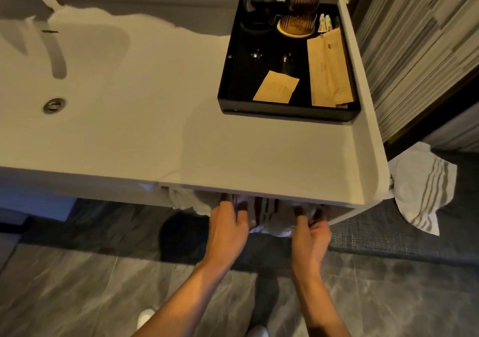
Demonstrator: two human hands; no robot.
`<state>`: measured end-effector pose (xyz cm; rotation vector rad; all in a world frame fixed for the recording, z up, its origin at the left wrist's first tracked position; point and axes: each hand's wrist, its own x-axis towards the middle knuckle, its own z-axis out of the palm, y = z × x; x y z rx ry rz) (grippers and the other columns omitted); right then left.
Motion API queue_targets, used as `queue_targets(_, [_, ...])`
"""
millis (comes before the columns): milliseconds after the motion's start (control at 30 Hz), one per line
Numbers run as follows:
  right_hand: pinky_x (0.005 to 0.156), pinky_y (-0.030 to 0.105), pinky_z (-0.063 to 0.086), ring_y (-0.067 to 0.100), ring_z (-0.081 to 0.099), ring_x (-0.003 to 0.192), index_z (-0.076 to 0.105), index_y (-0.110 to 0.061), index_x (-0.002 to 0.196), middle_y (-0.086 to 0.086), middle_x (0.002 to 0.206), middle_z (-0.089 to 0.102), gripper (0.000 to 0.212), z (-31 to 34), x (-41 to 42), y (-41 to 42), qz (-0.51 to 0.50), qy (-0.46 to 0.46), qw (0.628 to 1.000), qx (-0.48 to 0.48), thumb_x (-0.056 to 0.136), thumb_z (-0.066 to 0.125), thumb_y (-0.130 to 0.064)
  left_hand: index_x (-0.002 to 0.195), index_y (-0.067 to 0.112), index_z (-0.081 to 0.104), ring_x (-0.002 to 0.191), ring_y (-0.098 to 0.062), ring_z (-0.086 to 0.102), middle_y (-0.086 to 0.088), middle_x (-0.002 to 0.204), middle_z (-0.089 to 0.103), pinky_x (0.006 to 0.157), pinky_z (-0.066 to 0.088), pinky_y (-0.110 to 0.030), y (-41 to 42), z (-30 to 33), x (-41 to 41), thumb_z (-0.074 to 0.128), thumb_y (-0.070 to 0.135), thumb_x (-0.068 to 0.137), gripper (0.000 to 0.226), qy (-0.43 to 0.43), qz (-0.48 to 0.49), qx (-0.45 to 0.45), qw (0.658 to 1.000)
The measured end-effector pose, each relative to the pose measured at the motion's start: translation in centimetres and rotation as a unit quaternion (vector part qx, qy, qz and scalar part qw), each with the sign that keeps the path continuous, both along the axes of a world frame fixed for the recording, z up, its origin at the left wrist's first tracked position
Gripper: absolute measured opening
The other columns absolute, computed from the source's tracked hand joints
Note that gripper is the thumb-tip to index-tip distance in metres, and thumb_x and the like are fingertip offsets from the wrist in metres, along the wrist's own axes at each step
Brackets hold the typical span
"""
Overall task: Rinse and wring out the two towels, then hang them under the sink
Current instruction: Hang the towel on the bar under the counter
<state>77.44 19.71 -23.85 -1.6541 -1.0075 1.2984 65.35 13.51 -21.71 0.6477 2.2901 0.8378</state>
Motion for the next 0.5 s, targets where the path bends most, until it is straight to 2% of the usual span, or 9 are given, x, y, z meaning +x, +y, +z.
queue_targets(33, [0.063, 0.021, 0.043, 0.008, 0.05, 0.066, 0.058, -0.003, 0.103, -0.001, 0.076, 0.056, 0.011, 0.5, -0.1, 0.1, -0.019, -0.003, 1.0, 0.008, 0.092, 0.056, 0.001, 0.081, 0.009, 0.049, 0.073, -0.012, 0.05, 0.0, 0.083, 0.049, 0.067, 0.042, -0.028, 0.0, 0.4, -0.1, 0.055, 0.009, 0.095, 0.015, -0.007, 0.022, 0.012, 1.0])
queue_targets(67, [0.065, 0.025, 0.043, 0.008, 0.049, 0.066, 0.058, -0.004, 0.102, -0.002, 0.075, 0.054, 0.012, 0.5, 0.0, 0.4, -0.033, -0.007, 0.999, 0.011, 0.092, 0.055, 0.001, 0.076, 0.011, 0.047, 0.069, -0.009, 0.047, 0.001, 0.08, 0.047, 0.063, 0.04, -0.023, 0.0, 0.7, -0.3, 0.055, 0.008, 0.095, 0.021, -0.01, 0.036, 0.02, 0.999])
queue_targets(133, [0.073, 0.031, 0.046, 0.018, 0.055, 0.076, 0.06, -0.003, 0.104, 0.003, 0.082, 0.059, 0.02, 0.4, 0.0, 0.8, -0.019, -0.01, 1.0, -0.005, 0.089, 0.051, 0.006, 0.067, 0.017, 0.044, 0.062, -0.005, 0.047, -0.003, 0.08, 0.052, 0.051, 0.033, -0.014, -0.1, 1.0, -0.7, 0.056, 0.01, 0.095, 0.031, -0.004, 0.032, 0.004, 0.999])
queue_targets(200, [0.066, 0.03, 0.042, 0.023, 0.049, 0.074, 0.058, -0.005, 0.088, 0.008, 0.074, 0.052, 0.025, -0.2, 0.1, 0.9, -0.003, -0.011, 0.999, -0.047, 0.084, 0.043, 0.014, 0.067, 0.02, 0.044, 0.06, -0.003, 0.049, -0.001, 0.081, 0.055, 0.047, 0.034, -0.012, -0.3, 1.2, -0.6, 0.056, 0.016, 0.097, 0.033, 0.012, 0.0, -0.024, 1.0])
queue_targets(267, [0.063, 0.027, 0.038, 0.021, 0.043, 0.063, 0.051, -0.006, 0.076, 0.006, 0.065, 0.044, 0.028, 0.1, 0.2, 0.7, -0.013, -0.017, 0.999, -0.046, 0.082, 0.041, 0.019, 0.073, 0.018, 0.046, 0.066, -0.005, 0.051, 0.002, 0.084, 0.054, 0.055, 0.04, -0.013, -0.5, 1.1, -0.4, 0.055, 0.017, 0.099, 0.028, 0.023, -0.02, -0.027, 0.999])
queue_targets(333, [0.065, 0.025, 0.039, 0.014, 0.042, 0.059, 0.056, -0.005, 0.074, 0.005, 0.065, 0.047, 0.031, 1.0, 0.1, 0.9, -0.028, -0.015, 0.999, -0.008, 0.08, 0.041, 0.021, 0.08, 0.014, 0.047, 0.08, -0.016, 0.054, -0.004, 0.092, 0.052, 0.07, 0.045, -0.025, -0.3, 1.0, -0.5, 0.054, 0.013, 0.098, 0.019, 0.029, -0.015, -0.006, 0.999])
queue_targets(400, [0.074, 0.026, 0.042, 0.013, 0.052, 0.068, 0.064, 0.0, 0.086, 0.007, 0.077, 0.058, 0.037, 1.5, -0.2, 1.3, -0.06, 0.0, 0.998, -0.002, 0.079, 0.037, 0.025, 0.074, 0.01, 0.046, 0.083, -0.021, 0.055, -0.004, 0.085, 0.052, 0.073, 0.047, -0.035, -0.1, 0.9, -0.8, 0.053, 0.009, 0.097, 0.024, 0.024, -0.001, 0.003, 1.0])
queue_targets(467, [0.091, 0.028, 0.044, 0.019, 0.061, 0.087, 0.065, 0.006, 0.103, 0.012, 0.095, 0.064, 0.045, 1.2, -0.2, 1.8, -0.073, 0.013, 0.997, -0.021, 0.077, 0.035, 0.027, 0.067, 0.009, 0.048, 0.074, -0.022, 0.058, -0.005, 0.076, 0.055, 0.068, 0.049, -0.036, -0.1, 0.6, -1.2, 0.054, 0.011, 0.096, 0.029, 0.018, -0.009, -0.024, 1.0])
queue_targets(500, [0.093, 0.033, 0.046, 0.025, 0.063, 0.093, 0.064, 0.006, 0.106, 0.015, 0.099, 0.066, 0.044, 1.3, -0.2, 1.7, -0.059, -0.003, 0.998, -0.028, 0.077, 0.037, 0.024, 0.07, 0.007, 0.053, 0.073, -0.024, 0.061, -0.008, 0.077, 0.06, 0.068, 0.051, -0.036, -0.2, 0.6, -1.3, 0.054, 0.014, 0.096, 0.028, 0.027, -0.027, -0.037, 0.999])
